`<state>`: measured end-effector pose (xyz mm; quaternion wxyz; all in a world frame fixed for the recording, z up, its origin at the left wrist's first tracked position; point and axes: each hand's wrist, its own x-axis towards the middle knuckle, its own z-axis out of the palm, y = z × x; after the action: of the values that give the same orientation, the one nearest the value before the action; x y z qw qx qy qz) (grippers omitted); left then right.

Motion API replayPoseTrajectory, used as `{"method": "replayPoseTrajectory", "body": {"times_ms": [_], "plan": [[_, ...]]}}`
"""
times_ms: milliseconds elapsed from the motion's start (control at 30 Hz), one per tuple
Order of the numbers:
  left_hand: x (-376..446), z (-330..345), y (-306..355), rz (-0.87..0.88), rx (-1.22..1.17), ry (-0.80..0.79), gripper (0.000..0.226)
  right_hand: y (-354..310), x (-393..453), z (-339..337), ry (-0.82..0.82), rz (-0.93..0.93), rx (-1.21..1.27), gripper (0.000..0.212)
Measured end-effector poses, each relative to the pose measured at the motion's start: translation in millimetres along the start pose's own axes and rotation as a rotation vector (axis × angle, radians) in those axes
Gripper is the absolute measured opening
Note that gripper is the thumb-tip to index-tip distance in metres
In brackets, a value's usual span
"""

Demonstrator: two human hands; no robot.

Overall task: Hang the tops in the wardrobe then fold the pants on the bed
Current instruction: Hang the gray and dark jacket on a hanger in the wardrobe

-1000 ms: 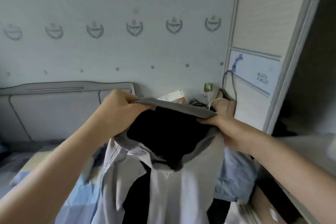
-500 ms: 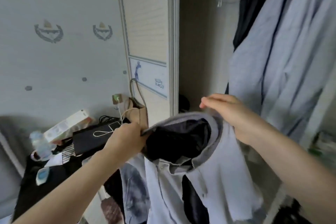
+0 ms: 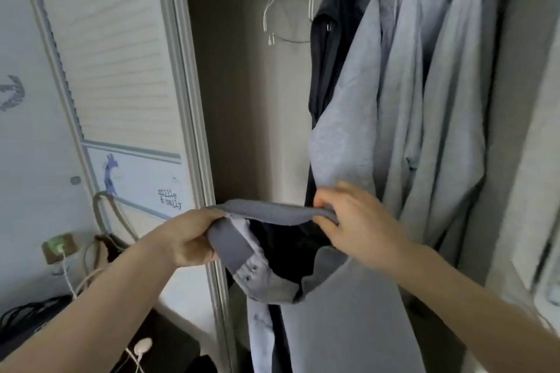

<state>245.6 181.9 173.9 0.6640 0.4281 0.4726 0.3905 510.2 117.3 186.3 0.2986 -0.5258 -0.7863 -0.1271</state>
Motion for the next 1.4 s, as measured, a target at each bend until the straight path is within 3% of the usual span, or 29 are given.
{"method": "replayPoseTrajectory", "body": {"times_ms": [100,200,333,433,600,767,967,1133,1400], "plan": [[27.0,-26.9,12.7,-0.077,0.155,-0.140,0.035,22.2,29.7,12.0,0.140,0.117,0.092,0.008],[45.9,-38.8,19.4,-0.091,0.151,-0.115,0.044,30.7,51.1,22.8,0.187,0.148,0.136,0.008],[68.0,-32.9,37.4,0.039,-0.099,0.062,0.016,17.8,74.9,40.6,0.147,0.150,0.238,0.019],[74.8,-25.7,56.8,0.040,-0.189,0.045,0.024,15.9,85.7,50.7,0.133,0.169,0.230,0.025],[84.0,-37.7,88.2,0.007,-0.118,-0.003,0.041,30.0,98.8,51.7,0.083,0.259,0.146,0.028],[93.5,-40.4,110.3,0.098,-0.046,0.013,0.029,28.6,108.0,47.1,-0.065,0.226,0.045,0.038],[93.4,-19.3,165.3,0.230,-0.017,-0.023,0.022,7.0,147.9,5.8,-0.051,0.126,-0.008,0.029],[96.5,6.6,197.0,0.305,-0.029,-0.044,0.027,-10.2,197.8,-40.8,0.098,0.154,0.042,0.018],[123.0,28.5,208.9,0.486,-0.126,0.081,0.023,-4.7,304.4,-114.8,0.504,0.232,0.167,0.025]]}}
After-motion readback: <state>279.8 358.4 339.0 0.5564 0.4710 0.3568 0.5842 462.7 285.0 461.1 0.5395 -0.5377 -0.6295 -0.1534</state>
